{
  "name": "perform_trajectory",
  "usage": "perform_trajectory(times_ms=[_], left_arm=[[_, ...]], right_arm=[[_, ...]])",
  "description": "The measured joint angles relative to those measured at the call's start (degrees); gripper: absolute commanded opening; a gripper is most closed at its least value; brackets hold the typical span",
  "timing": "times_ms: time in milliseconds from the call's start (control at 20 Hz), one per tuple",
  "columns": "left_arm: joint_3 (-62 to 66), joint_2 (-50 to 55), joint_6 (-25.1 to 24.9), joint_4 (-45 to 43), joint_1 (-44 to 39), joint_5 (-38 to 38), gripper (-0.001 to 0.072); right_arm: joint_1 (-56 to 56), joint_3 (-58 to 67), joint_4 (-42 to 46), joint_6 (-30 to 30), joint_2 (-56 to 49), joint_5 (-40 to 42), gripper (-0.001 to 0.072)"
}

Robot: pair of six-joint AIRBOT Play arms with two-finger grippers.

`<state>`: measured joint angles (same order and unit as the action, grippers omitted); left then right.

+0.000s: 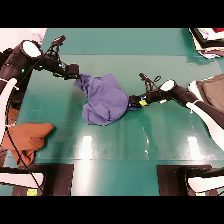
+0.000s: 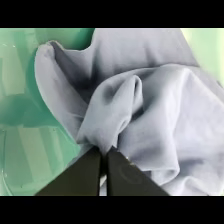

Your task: Fold the shirts.

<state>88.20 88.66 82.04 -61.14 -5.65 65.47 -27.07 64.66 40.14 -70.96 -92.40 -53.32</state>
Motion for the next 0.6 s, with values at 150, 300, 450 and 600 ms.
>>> perform_trajectory(times_ms=[150,300,450,600], left_arm=[[0.00,0.00,0.00,0.17,0.00,0.04,0.0026],[0.09,-0.26,0.02,0.24,0.00,0.48,0.0025],[1.07,-3.54,0.04,-0.39,0.00,0.57,0.0025],[4.61,-10.32,0.02,-2.29,0.00,0.15,0.0025]], right_arm=[[-0.83,2.05,0.04,0.07,-0.72,0.79,0.0014],[-1.22,3.85,0.52,0.09,-0.81,1.27,0.0012],[0.15,6.27,3.34,0.09,1.99,0.59,0.0012],[3.45,11.21,8.83,0.00,8.35,-3.08,0.0012]])
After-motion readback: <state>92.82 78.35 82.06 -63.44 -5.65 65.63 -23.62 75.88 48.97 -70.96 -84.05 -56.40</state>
